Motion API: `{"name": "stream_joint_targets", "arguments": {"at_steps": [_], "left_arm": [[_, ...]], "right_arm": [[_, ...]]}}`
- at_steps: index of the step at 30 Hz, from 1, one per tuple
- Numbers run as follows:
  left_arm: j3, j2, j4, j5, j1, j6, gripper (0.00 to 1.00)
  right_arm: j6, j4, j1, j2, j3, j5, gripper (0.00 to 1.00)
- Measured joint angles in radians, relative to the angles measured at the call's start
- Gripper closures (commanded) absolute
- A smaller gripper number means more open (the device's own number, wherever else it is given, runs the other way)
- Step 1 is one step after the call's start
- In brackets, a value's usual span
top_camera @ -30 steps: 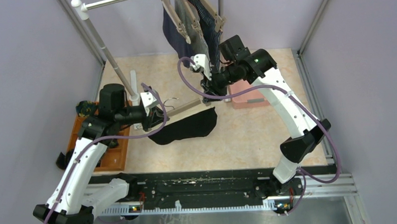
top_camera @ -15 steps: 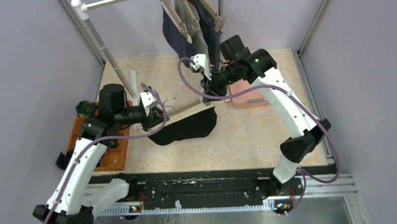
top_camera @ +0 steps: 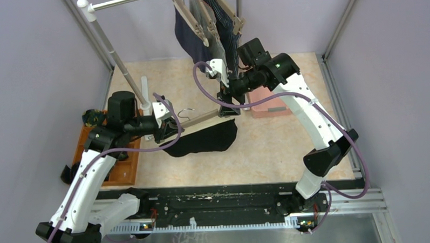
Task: Remove the underwear clipped to the hanger
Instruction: Remove the underwear from the hanger.
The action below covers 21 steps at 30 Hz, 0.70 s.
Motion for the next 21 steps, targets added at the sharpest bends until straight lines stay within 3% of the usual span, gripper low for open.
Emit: {"name": "stream_joint_targets", "arguments": {"at_steps": [3,6,11,17,21], "left_arm": [[0.000,0.000,0.000,0.000,0.000,0.000,1.00],[0.000,0.000,0.000,-0.001,0.000,0.000,1.00],[0.001,0.006,0.002,-0.020,0.000,0.000,1.00],[0.008,0.007,0.000,-0.033,0.000,0.000,1.00],[0.014,0.008,0.000,-0.040,0.000,0.000,1.00]], "right_arm": [[0.000,-0.001,0.000,0.000,0.000,-0.008,0.40],[-0.012,-0.004,0.000,0.000,0.000,-0.013,0.68],[-0.019,-0.018,0.000,0.000,0.000,-0.018,0.76],[-0.019,-0.009,0.000,-0.002,-0.008,-0.015,1.00],[-0.021,-0.005,0.000,-0.006,-0.008,-0.014,1.00]]}}
